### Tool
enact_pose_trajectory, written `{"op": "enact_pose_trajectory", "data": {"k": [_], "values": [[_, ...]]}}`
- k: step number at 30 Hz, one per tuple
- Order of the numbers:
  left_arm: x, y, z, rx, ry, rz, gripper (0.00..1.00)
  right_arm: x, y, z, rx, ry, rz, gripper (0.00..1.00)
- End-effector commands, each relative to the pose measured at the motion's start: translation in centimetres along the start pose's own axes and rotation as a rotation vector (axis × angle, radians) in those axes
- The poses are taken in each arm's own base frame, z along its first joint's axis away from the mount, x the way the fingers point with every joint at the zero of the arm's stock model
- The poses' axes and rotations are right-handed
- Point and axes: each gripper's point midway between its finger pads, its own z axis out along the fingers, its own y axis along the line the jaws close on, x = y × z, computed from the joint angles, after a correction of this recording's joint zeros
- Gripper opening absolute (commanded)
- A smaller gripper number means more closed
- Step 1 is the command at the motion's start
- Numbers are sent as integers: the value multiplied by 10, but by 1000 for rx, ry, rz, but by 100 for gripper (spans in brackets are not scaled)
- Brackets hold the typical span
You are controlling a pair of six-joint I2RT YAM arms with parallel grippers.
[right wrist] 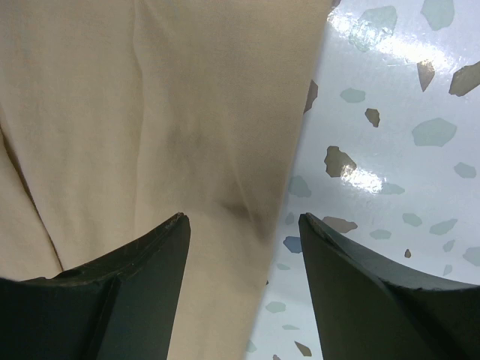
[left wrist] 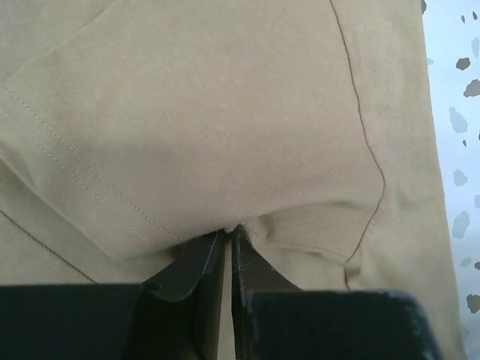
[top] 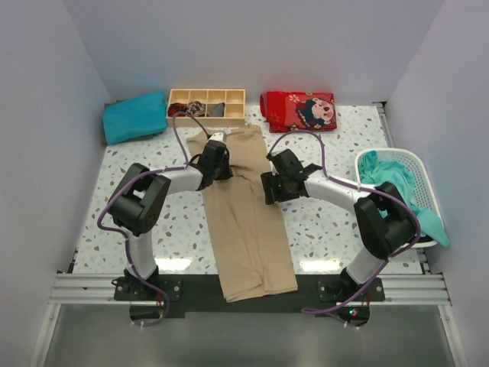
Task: Fold and stack the t-shirts
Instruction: Grab the bottom of the folded rectangular tshirt with both arms
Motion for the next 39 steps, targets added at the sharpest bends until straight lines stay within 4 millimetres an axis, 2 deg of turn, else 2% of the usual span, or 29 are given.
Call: {"op": "enact_pose_trajectory", "data": {"k": [1,4,8,16,21,26,27,28,29,30,31,32,35,36,39], "values": [[-16,-10,0,18,-35,-3,1,-10,3,0,0,-26,-13,64],[-22,-13,-7,30,-44,-2,0,-10,3,0,-2,-25,-12,64],[-32,-19,-29,45,-69,-8,0,-9,3,0,-5,-24,-9,64],[-29,-17,-65,53,-67,-49,0,-6,4,1,-13,-18,-7,64],[-6,-9,-74,42,-22,-72,0,-6,4,1,-15,-19,-4,64],[25,3,-75,24,41,-85,1,-2,6,3,-31,1,-9,64],[28,6,-75,17,52,-86,9,-1,7,2,-34,0,-10,64],[35,6,-75,22,69,-85,9,-1,6,2,-31,0,-10,64],[37,7,-76,22,78,-82,21,-1,6,1,-29,1,-10,64],[40,7,-77,28,88,-81,39,0,6,1,-28,3,-12,64],[45,8,-79,26,97,-80,74,-1,5,0,-26,-1,-12,64],[47,8,-81,27,100,-79,100,-1,5,-1,-25,-4,-10,64],[50,8,-91,45,94,-61,100,-2,3,-9,-17,-10,-10,64],[56,13,-97,30,114,-54,100,-1,0,-11,1,-8,-9,64],[52,14,-116,44,85,-43,100,3,-9,-25,37,-19,-10,64]]}}
